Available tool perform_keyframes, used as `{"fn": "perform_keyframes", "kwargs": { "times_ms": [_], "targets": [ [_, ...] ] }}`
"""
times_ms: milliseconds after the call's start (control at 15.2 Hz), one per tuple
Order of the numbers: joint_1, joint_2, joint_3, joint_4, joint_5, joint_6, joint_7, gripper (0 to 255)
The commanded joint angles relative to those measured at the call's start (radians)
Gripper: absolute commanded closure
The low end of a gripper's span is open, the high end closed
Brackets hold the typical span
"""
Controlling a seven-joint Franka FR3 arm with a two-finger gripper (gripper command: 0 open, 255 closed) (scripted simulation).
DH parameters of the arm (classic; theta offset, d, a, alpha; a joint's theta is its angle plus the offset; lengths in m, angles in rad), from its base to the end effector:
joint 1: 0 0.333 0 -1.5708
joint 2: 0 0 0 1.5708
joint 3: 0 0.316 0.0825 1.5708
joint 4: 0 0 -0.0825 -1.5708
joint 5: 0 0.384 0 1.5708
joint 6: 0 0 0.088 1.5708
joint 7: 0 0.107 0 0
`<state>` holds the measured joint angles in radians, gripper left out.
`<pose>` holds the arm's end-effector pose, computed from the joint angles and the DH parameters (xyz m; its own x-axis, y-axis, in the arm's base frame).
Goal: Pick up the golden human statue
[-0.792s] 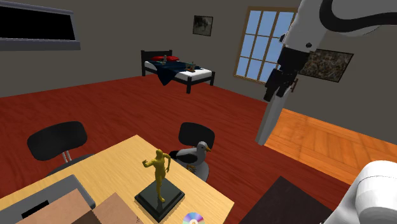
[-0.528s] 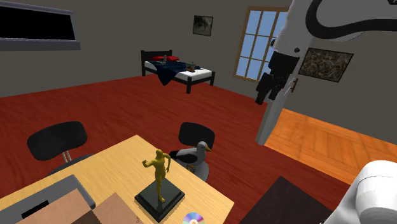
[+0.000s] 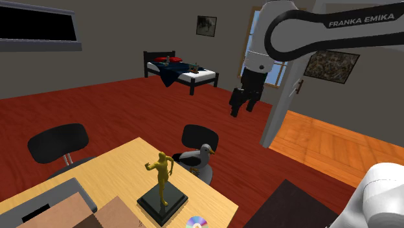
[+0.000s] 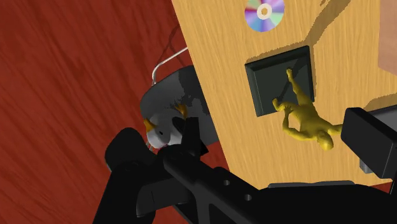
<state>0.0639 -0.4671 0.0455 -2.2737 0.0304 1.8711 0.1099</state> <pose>0.4159 0.0503 0.5415 0.9979 -0.0132 0.0627 -0.0123 -0.9998 -0.0161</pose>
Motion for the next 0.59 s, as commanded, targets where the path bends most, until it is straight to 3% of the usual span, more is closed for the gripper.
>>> {"fn": "perform_keyframes", "kwargs": {
  "times_ms": [0, 528],
  "targets": [
    [0.007, 0.069, 0.018, 0.018, 0.005, 0.045, 0.023, 0],
    [0.033, 0.351, 0.079, 0.143, -0.001, 0.17, 0.11, 0]
  ]
}}
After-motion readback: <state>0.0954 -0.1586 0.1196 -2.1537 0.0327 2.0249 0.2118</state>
